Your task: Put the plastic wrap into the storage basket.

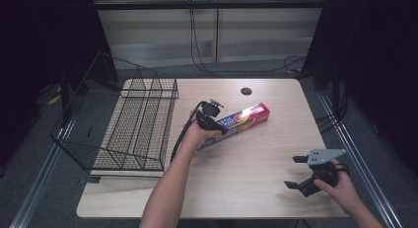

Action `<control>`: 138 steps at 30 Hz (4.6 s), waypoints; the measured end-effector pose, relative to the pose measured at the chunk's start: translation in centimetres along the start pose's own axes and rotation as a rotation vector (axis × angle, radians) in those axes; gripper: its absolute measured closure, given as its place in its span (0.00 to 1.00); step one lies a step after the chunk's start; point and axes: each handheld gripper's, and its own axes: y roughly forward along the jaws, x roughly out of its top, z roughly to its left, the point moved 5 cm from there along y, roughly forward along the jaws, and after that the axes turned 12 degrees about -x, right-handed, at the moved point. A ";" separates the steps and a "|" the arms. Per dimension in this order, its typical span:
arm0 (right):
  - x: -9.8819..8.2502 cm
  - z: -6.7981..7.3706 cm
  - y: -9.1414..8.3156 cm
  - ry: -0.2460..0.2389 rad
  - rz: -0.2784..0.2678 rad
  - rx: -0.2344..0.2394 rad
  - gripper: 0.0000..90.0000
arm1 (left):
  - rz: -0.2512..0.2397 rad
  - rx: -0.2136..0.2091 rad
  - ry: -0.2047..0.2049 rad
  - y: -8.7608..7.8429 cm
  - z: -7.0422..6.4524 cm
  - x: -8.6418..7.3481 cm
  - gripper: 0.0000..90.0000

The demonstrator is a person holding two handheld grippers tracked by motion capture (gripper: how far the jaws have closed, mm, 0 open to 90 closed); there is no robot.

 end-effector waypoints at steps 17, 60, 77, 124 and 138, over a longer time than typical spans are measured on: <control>0.2 0.2 0.3 -0.009 0.004 0.007 0.04 | 0.106 -0.055 0.004 0.0 -2.5 -0.3 0.42; 0.6 0.2 -0.1 0.014 -0.031 0.041 0.04 | 0.289 -0.041 0.006 1.8 -3.7 1.0 0.49; 0.9 0.1 -0.1 0.023 -0.048 0.047 0.04 | 0.228 -0.013 -0.097 -3.9 -3.7 2.9 0.49; 1.0 0.1 -0.1 0.026 -0.054 0.049 0.04 | 0.184 0.082 -0.241 -14.1 -1.5 3.8 0.49; 1.0 0.2 -0.1 0.022 -0.051 0.050 0.04 | 0.165 0.100 -0.261 -15.9 -1.3 4.0 0.49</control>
